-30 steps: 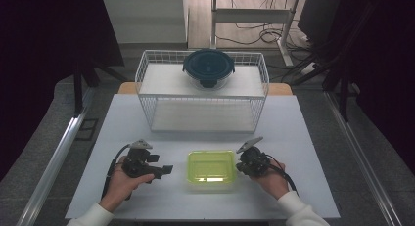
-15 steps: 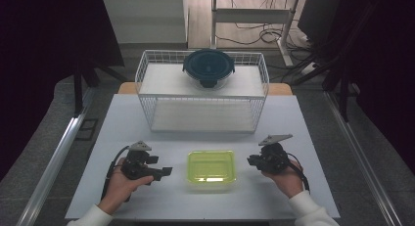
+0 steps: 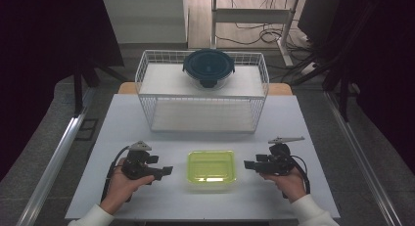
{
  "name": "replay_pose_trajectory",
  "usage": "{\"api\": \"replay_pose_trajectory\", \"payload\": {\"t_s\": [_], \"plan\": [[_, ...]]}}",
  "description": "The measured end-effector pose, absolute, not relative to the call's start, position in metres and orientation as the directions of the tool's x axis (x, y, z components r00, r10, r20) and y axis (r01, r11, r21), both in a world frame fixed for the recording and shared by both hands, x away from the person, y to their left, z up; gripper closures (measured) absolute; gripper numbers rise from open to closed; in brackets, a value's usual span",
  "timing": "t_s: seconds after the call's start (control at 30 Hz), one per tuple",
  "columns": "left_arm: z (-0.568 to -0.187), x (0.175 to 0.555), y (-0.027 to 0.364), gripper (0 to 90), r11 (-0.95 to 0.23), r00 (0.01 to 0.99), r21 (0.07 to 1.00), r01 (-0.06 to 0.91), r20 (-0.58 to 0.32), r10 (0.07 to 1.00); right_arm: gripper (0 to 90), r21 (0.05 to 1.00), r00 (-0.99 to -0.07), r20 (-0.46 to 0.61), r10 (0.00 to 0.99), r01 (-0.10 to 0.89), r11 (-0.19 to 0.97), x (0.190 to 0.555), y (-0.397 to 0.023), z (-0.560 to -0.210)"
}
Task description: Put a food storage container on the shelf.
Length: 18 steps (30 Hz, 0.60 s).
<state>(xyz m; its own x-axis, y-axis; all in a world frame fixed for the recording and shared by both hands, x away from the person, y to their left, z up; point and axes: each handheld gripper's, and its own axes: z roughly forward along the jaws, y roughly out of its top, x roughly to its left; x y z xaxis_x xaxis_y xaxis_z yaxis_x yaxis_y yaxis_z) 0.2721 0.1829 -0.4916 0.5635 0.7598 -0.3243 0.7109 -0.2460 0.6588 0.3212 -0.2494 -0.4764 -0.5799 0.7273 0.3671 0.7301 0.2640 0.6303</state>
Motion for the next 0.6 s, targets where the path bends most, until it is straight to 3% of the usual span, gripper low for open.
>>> {"api": "replay_pose_trajectory", "payload": {"t_s": [0.43,0.6], "plan": [[-0.497,0.284,0.161,24.7,-0.285,0.582,0.637,0.716,-0.319,0.748,36.2,0.601,-0.595,0.485,0.641,0.759,0.249,0.321,-0.235,-0.483],[-0.500,0.290,0.152,26.7,-0.261,0.576,0.620,0.740,-0.384,0.721,36.3,0.592,-0.590,0.500,0.634,0.767,0.247,0.318,-0.232,-0.485]]}}
